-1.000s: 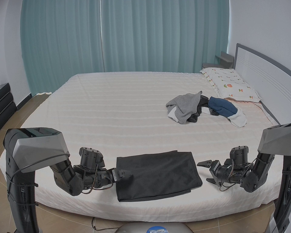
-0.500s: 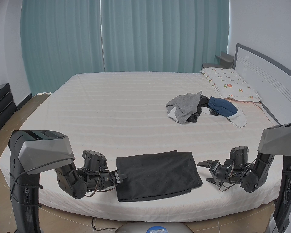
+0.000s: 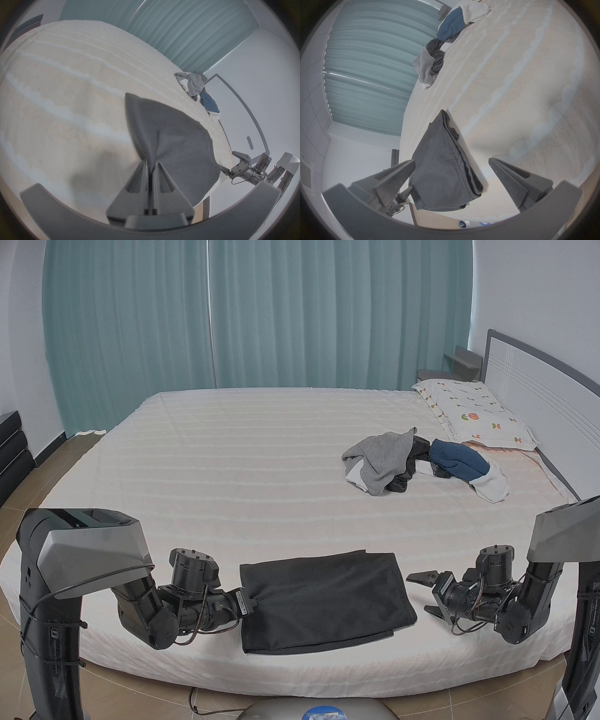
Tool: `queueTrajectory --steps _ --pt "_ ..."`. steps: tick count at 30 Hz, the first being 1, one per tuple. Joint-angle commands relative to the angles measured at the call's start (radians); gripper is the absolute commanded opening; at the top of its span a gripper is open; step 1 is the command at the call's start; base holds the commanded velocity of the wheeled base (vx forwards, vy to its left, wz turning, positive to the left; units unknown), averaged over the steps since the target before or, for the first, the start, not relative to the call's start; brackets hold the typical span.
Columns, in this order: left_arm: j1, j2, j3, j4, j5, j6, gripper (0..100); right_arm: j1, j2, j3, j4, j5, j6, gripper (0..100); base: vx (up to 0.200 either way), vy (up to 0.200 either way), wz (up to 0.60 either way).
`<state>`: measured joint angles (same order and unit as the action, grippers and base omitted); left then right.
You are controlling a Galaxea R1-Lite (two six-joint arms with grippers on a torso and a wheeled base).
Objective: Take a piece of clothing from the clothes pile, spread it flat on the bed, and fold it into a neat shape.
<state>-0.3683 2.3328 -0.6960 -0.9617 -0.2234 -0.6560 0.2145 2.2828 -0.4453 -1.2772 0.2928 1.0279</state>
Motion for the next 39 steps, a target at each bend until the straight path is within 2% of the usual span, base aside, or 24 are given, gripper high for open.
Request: queueTrajectory --steps 1,35,39 --pt "0.012 -0.021 0.004 -0.002 -0.001 -0.007 0 0.000 0.006 0.000 -0.001 0.000 0.000 100 0.000 0.000 0.00" --pt "0.109 -0.047 -0.016 0.031 -0.030 -0.011 0 0.000 0.006 0.000 -0.001 -0.001 0.000 100 0.000 0.000 0.00" --pt "0.129 -0.067 -0.022 0.075 -0.068 -0.011 0 0.002 0.006 0.002 -0.001 -0.001 0.000 100 0.000 0.000 0.00"
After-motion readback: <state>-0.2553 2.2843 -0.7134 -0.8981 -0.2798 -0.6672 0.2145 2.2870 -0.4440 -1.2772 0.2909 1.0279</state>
